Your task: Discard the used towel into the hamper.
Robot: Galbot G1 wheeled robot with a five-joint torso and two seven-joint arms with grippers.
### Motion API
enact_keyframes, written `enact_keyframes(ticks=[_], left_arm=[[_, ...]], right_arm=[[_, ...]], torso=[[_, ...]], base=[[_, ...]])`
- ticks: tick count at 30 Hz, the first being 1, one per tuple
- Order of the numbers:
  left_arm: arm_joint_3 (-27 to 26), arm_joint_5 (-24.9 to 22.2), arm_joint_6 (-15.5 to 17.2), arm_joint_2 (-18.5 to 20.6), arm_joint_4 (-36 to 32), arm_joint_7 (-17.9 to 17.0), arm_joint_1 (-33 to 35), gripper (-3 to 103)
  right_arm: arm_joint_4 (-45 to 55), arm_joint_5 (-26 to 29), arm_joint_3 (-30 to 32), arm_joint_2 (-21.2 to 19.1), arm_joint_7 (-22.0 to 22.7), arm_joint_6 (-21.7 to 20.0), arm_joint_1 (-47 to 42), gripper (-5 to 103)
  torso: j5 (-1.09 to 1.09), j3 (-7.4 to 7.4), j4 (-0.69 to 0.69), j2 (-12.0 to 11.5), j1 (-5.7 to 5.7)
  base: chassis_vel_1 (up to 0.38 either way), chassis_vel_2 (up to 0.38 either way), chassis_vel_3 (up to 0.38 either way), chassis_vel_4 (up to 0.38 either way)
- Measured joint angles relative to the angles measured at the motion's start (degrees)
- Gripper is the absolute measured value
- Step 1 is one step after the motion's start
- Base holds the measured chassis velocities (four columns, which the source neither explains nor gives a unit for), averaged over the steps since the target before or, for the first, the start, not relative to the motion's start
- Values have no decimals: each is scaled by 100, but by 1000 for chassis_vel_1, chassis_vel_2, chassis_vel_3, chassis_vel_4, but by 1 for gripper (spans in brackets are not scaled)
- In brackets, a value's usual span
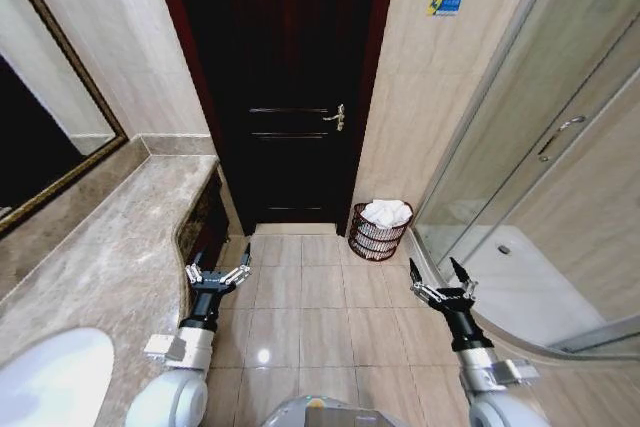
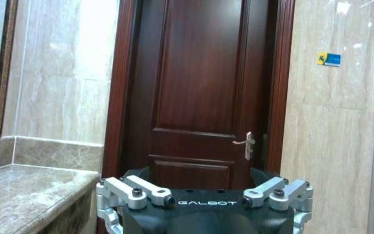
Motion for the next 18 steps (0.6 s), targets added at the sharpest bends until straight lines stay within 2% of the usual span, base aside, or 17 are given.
enact_keyframes(ticks=[18], left_arm=[[0, 0, 0, 0, 0, 0, 1, 100]], right_arm=[[0, 0, 0, 0, 0, 0, 0, 100]], torso=[[0, 0, 0, 0, -1]], base=[[-4, 7, 11, -1]])
